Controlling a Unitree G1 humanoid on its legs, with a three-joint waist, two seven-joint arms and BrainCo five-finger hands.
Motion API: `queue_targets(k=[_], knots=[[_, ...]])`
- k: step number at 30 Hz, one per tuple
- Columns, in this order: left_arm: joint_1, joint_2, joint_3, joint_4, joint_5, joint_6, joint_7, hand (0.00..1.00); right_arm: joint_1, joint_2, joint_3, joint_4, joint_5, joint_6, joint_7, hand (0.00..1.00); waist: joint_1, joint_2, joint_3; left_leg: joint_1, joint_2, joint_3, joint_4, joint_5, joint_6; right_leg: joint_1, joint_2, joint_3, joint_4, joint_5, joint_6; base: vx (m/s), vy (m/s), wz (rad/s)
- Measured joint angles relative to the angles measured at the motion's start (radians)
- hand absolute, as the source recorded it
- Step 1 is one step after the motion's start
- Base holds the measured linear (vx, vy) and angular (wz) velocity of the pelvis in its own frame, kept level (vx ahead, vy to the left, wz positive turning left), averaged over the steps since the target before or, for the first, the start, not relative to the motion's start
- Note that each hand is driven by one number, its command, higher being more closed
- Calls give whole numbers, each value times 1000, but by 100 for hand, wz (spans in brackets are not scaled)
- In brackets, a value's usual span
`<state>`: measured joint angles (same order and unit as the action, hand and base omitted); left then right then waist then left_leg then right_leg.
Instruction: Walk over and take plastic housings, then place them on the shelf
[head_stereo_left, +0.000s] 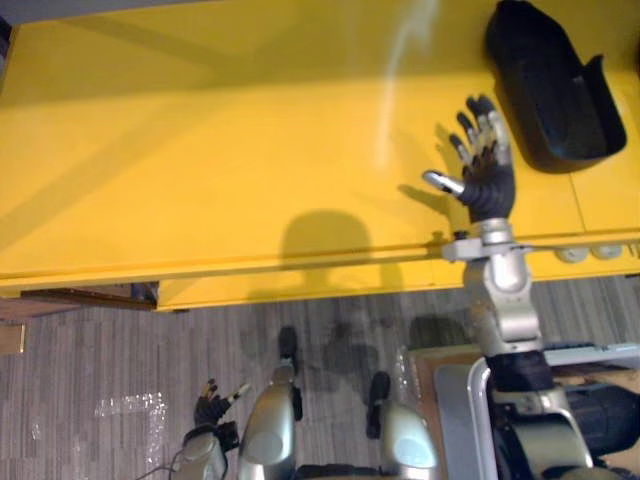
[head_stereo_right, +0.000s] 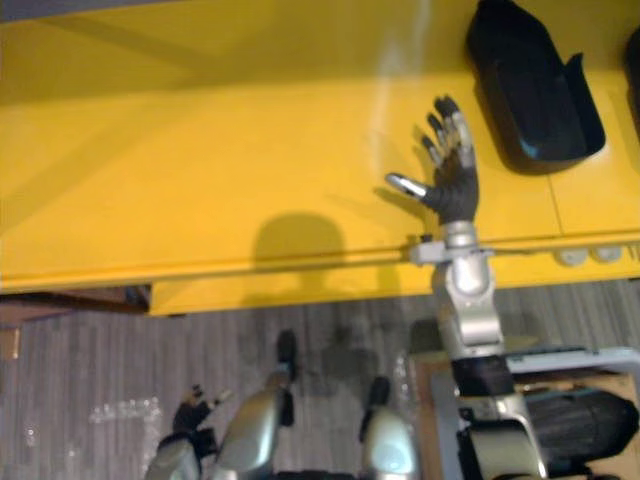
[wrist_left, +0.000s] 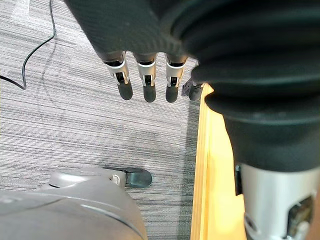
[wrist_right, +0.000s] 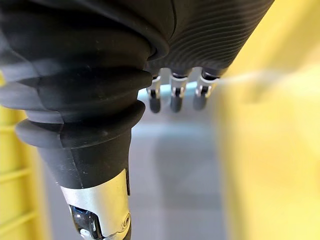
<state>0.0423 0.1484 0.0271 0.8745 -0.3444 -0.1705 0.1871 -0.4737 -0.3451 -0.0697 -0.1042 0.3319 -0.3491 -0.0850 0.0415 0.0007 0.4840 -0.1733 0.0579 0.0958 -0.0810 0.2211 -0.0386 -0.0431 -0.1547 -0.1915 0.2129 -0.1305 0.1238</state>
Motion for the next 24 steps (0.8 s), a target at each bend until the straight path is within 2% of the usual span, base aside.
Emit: queue_targets(k=[3, 4, 6, 9, 10, 11, 13, 16, 20, 24], knots=[[6, 0, 2, -17, 0, 0, 4, 0, 0, -23, -152, -48, -153, 3, -141, 0, -5, -6, 1, 1, 1, 3, 0, -2, 0, 8, 2, 1, -18, 11, 2, 1, 0, -3], [15, 0, 6, -34, 0, 0, 5, 0, 1, -56, -206, -47, -241, 27, -208, 0, -7, -11, 1, 1, 2, 8, 0, -5, -1, 9, 5, 2, -28, 18, 2, 0, 1, -9], [24, 0, 20, -38, 0, -1, 5, 0, 6, -107, -253, -45, -329, 65, -278, 0, -13, -22, -1, -2, 3, 13, 0, -5, 0, 9, 6, 5, -41, 26, 3, 2, 3, -9], [55, 14, 55, -39, 0, 0, 7, 0, 60, -234, -309, -28, -480, 159, -333, 0, -32, -64, -3, -4, 4, 21, -1, -7, 2, 10, 8, 13, -57, 35, 5, 17, -4, -8], [60, 19, 59, -39, 1, 0, 7, 0, 76, -259, -314, -18, -503, 174, -333, 0, -36, -74, -4, -4, 5, 22, -1, -7, 2, 11, 10, 14, -60, 37, 5, 26, -16, -8], [68, 33, 68, -40, 1, 0, 7, 0, 99, -306, -315, 13, -535, 199, -329, 0, -40, -96, -6, -5, 9, 25, -1, -7, 2, 11, 14, 18, -68, 42, 4, 22, -21, -8], [72, 58, 82, -41, 1, 5, 7, 0, 128, -368, -315, 63, -548, 218, -313, 0, -47, -128, -9, -9, 15, 27, -1, -8, 1, 10, 21, 22, -78, 48, 2, 14, -21, -6], [72, 84, 84, -49, 1, 21, 6, 0, 160, -432, -309, 112, -551, 236, -263, 0, -53, -154, -25, -15, 18, 28, -5, -9, 0, 8, 24, 23, -88, 53, 1, 0, 0, 0], [72, 96, 89, -61, 1, 32, 4, 0, 158, -452, -281, 175, -502, 237, -256, 0, -53, -172, -37, -16, 19, 30, -5, -11, 1, 8, 25, 25, -92, 58, 1, 0, 0, 0], [72, 115, 88, -69, 1, 38, 3, 0, 139, -482, -201, 239, -546, 236, -184, 0, -47, -179, -42, -20, 21, 30, -6, -11, 1, 8, 28, 23, -103, 66, 1, 0, 0, 0]])
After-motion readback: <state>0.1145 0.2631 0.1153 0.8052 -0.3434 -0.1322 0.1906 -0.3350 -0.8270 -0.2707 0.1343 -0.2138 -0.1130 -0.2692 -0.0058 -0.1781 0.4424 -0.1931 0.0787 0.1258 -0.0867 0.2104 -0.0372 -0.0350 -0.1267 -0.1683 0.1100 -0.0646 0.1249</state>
